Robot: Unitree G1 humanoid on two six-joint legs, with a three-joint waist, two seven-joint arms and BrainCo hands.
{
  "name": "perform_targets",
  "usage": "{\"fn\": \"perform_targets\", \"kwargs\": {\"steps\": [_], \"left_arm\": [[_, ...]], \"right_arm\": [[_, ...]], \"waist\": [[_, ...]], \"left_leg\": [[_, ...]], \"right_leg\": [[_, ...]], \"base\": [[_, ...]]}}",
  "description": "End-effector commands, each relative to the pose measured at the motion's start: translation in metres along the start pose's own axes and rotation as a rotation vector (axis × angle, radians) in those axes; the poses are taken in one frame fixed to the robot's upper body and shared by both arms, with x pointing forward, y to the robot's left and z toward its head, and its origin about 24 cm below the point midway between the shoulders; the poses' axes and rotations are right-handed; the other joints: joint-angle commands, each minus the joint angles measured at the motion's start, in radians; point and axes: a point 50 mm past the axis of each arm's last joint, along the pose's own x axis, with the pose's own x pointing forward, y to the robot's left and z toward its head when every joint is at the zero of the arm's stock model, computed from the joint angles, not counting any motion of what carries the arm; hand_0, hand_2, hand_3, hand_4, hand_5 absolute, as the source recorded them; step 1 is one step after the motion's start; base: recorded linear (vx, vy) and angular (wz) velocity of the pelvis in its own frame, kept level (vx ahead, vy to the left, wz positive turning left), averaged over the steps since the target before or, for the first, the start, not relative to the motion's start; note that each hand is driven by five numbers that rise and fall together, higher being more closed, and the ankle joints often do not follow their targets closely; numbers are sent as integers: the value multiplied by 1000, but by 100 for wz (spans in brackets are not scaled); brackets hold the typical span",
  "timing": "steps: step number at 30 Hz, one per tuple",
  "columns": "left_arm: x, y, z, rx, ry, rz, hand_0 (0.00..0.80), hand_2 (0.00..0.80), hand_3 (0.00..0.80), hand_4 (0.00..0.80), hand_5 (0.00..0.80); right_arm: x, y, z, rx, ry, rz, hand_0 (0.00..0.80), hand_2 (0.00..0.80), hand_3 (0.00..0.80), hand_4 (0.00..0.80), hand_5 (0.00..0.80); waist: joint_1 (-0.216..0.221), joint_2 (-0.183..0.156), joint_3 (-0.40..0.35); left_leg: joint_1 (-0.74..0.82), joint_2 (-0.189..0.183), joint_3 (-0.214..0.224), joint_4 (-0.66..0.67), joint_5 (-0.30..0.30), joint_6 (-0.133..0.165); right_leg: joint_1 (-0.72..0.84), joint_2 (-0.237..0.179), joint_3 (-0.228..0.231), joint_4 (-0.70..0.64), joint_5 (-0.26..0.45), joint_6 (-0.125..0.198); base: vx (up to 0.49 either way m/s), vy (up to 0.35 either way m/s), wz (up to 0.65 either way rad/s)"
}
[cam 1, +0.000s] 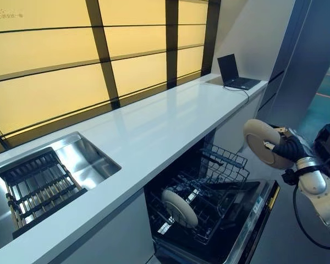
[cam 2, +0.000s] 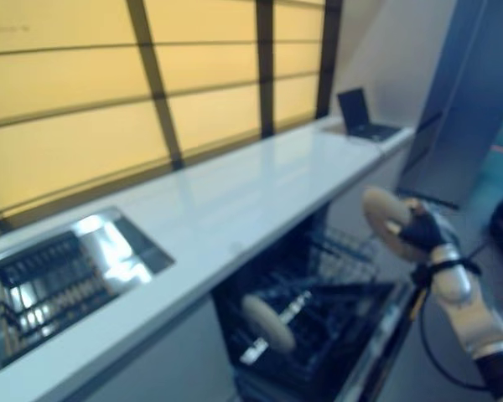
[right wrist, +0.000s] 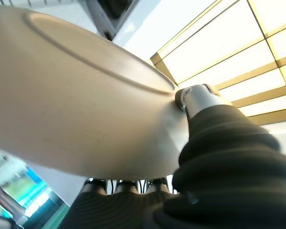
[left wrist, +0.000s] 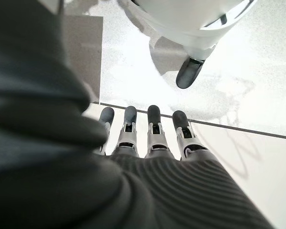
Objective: Take plates into dishwasher
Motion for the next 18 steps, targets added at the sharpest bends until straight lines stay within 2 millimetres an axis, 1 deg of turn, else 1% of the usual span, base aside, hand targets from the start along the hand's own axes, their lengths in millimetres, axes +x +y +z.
{"fn": "perform_targets", "kwargs": {"steps": [1, 10, 16, 18], "left_arm": [[1, 21, 14, 89, -34, 31, 0, 0, 0, 0, 0], [2, 24, 29, 106, -65, 41, 0, 0, 0, 0, 0], [3, 24, 37, 130, -89, 36, 0, 0, 0, 0, 0], [3, 25, 38, 135, -91, 34, 0, 0, 0, 0, 0]], "right_arm": [[8, -9, 12, 125, -41, -86, 800, 800, 800, 800, 800], [12, 19, 13, 195, -2, -32, 800, 800, 800, 800, 800], [14, 36, 15, 192, 8, 17, 800, 800, 800, 800, 800], [14, 39, 14, 191, 12, 27, 800, 800, 800, 800, 800]], "waist": [[6, -41, -6], [11, -30, 17], [26, -26, 28], [28, -26, 29]], "left_leg": [[-73, -49, -12, -11, -28, 38], [-75, -62, -24, -17, -33, 43], [-80, -59, -29, -17, -30, 42], [-79, -59, -30, -17, -31, 41]], "right_leg": [[-11, 36, 15, 35, -45, -27], [-31, 38, 9, 20, -30, -27], [-31, 36, -12, 30, -37, -30], [-31, 36, -16, 31, -37, -30]], "base": [[-62, 43, 1], [-31, 5, 2], [-4, -2, 1], [0, 0, 0]]}}
